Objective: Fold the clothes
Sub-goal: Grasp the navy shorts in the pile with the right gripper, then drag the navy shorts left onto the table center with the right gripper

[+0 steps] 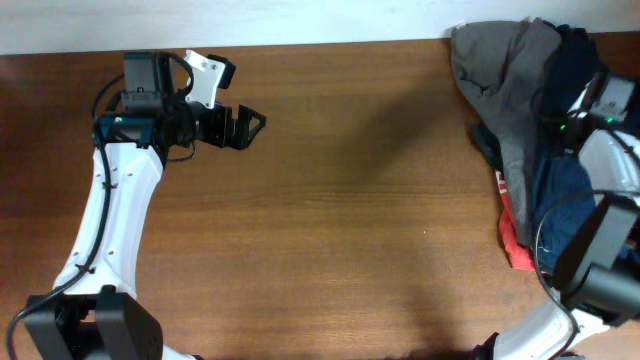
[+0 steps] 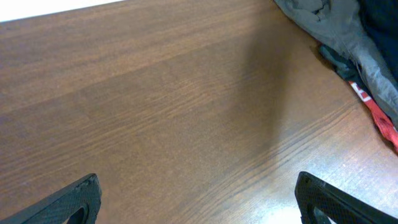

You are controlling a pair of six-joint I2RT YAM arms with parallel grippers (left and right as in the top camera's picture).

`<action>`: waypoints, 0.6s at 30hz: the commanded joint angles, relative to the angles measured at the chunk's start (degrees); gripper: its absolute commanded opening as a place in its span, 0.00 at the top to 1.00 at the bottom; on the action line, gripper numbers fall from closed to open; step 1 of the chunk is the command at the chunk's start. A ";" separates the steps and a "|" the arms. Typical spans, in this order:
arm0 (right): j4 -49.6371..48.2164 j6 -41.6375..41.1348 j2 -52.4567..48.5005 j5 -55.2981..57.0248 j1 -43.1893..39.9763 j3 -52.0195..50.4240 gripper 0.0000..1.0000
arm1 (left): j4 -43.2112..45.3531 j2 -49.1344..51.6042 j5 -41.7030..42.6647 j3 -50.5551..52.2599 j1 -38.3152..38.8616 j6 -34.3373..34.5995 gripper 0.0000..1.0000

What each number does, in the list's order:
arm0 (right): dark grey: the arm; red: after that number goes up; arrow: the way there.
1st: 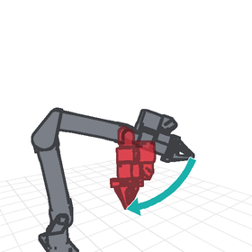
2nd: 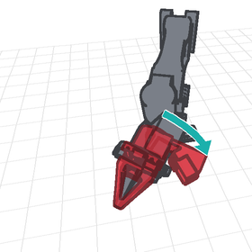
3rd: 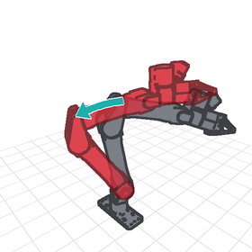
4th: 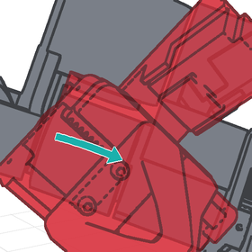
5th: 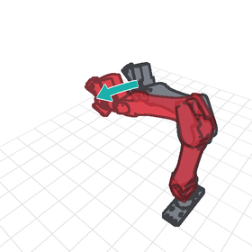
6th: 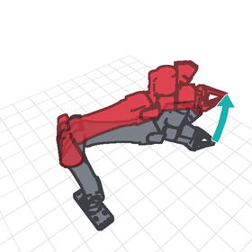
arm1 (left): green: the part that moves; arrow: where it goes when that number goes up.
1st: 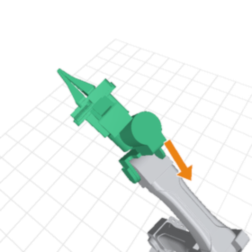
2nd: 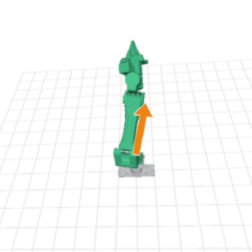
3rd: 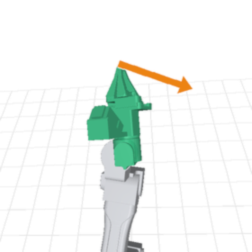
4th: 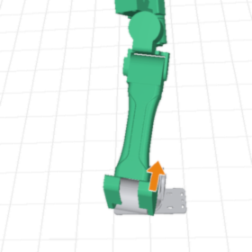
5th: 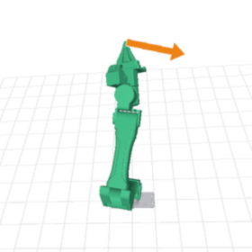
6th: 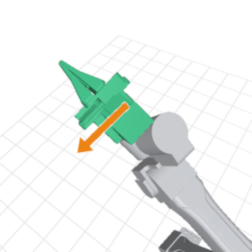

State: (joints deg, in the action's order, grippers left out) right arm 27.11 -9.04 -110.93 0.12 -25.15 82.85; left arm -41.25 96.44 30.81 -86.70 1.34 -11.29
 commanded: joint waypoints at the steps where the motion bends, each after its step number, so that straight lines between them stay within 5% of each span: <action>1: 4.22 -0.44 7.41 -3.34 0.17 7.39 0.96 | 1.14 0.63 -0.44 -1.25 0.04 0.11 0.01; 9: 19.02 1.07 11.32 -14.32 5.86 18.23 0.96 | 2.71 0.61 -0.46 -1.31 -0.07 0.11 0.01; 18: 22.75 1.03 11.76 -14.47 25.99 19.47 0.96 | 2.64 -1.49 -3.80 -2.29 -5.62 4.79 0.01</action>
State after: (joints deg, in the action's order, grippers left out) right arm 50.06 -8.56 -100.36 -11.88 -5.37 101.14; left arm -38.74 96.44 29.32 -87.48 -1.41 -9.34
